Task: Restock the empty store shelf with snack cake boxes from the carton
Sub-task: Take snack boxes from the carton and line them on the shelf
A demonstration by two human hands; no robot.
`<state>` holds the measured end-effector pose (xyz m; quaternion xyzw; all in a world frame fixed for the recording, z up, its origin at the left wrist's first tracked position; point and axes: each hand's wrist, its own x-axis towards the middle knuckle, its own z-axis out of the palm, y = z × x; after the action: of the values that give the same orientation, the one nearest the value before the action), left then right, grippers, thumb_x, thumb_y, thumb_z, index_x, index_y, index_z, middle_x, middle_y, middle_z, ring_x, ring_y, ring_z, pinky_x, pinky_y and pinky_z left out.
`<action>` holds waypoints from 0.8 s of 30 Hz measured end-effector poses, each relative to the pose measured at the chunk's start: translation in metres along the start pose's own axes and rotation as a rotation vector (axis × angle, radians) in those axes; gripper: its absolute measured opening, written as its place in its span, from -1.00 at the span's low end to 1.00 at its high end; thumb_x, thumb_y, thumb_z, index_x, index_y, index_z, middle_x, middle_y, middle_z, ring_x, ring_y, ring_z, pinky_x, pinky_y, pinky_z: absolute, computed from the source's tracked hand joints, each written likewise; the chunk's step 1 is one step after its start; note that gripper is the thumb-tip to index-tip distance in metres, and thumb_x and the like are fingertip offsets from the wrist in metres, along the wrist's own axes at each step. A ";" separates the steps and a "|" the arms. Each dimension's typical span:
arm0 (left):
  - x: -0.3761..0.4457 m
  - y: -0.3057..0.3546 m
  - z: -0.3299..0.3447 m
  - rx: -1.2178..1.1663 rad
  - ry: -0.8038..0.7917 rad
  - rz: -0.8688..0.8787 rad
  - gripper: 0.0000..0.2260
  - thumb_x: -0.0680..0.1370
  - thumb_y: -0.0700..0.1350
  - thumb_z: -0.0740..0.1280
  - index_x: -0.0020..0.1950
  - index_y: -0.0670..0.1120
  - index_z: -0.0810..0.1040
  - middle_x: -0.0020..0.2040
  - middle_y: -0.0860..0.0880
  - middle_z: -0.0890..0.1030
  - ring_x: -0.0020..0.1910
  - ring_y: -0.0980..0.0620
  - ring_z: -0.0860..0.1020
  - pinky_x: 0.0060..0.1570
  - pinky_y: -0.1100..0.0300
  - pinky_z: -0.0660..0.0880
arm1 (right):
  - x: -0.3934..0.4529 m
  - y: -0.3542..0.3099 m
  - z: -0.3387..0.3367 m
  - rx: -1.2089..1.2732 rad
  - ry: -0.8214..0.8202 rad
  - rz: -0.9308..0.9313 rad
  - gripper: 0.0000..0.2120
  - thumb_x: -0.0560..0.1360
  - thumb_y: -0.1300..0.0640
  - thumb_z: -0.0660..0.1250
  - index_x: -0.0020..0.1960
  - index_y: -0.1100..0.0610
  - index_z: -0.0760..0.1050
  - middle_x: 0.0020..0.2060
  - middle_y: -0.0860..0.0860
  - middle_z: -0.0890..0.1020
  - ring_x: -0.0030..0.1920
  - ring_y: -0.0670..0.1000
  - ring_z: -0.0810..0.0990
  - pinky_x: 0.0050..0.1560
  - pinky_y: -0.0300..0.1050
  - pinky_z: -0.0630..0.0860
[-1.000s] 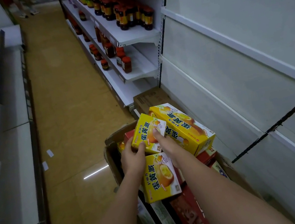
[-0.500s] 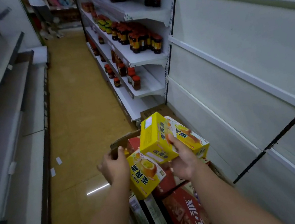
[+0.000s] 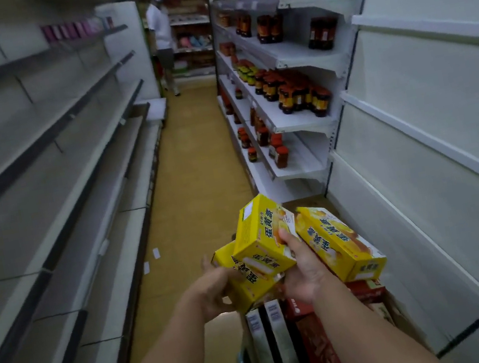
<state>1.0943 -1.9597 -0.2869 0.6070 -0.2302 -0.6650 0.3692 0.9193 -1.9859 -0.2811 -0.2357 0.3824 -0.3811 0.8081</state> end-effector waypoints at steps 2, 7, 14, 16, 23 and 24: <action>-0.015 -0.007 -0.020 -0.055 0.136 0.056 -0.43 0.46 -0.30 0.39 0.41 -0.13 0.26 0.21 -0.19 0.55 0.10 -0.16 0.58 -0.04 -0.04 0.56 | 0.005 0.011 0.023 -0.035 0.018 -0.008 -0.38 0.40 -0.28 0.30 0.30 0.09 0.53 0.18 0.20 0.61 0.22 0.24 0.56 0.31 0.29 0.37; -0.065 -0.001 -0.076 -0.301 0.473 0.280 -0.53 0.34 -0.26 0.48 0.22 -0.15 0.45 0.09 -0.21 0.62 -0.02 -0.17 0.61 -0.05 0.00 0.57 | 0.017 0.034 0.090 -0.105 0.044 -0.039 -0.51 0.36 -0.33 0.29 0.03 0.04 0.59 -0.15 0.04 0.70 -0.18 0.03 0.61 -0.21 -0.16 0.51; -0.153 -0.015 -0.181 -0.366 0.933 0.447 -0.25 0.27 -0.07 0.51 0.41 -0.04 0.29 0.21 -0.11 0.55 0.03 -0.16 0.59 -0.02 -0.04 0.57 | 0.014 0.102 0.195 -0.120 -0.156 0.075 -0.59 0.50 -0.06 0.35 0.27 0.13 0.49 -0.05 0.12 0.68 -0.29 0.02 0.67 -0.33 -0.15 0.60; -0.183 -0.022 -0.212 -0.339 1.061 0.450 -0.27 0.17 0.02 0.53 0.28 -0.10 0.39 0.14 -0.07 0.59 -0.03 -0.13 0.60 -0.05 -0.02 0.58 | 0.008 0.127 0.231 -0.162 -0.225 0.065 -0.52 0.49 -0.05 0.36 0.35 0.12 0.42 0.09 0.17 0.64 -0.25 0.03 0.69 -0.34 -0.12 0.61; -0.294 -0.047 -0.286 -0.320 1.356 0.542 -0.56 0.32 -0.18 0.52 0.14 0.04 0.50 0.07 -0.07 0.53 -0.03 -0.10 0.56 0.00 0.02 0.57 | -0.026 0.219 0.344 -0.214 -0.340 0.091 -0.50 0.47 -0.11 0.37 0.32 0.08 0.40 0.09 0.19 0.64 -0.04 0.17 0.65 -0.22 -0.05 0.62; -0.303 -0.051 -0.297 -0.308 1.398 0.550 -0.54 0.31 -0.17 0.53 0.15 0.05 0.50 0.10 -0.09 0.50 -0.02 -0.11 0.55 -0.01 0.02 0.58 | -0.030 0.230 0.354 -0.218 -0.349 0.109 -0.49 0.48 -0.12 0.35 0.33 0.09 0.39 0.11 0.20 0.63 -0.03 0.17 0.65 -0.19 -0.04 0.61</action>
<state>1.3705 -1.6521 -0.1789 0.7489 0.0093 -0.0351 0.6617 1.2893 -1.7928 -0.2112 -0.3633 0.2877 -0.2467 0.8511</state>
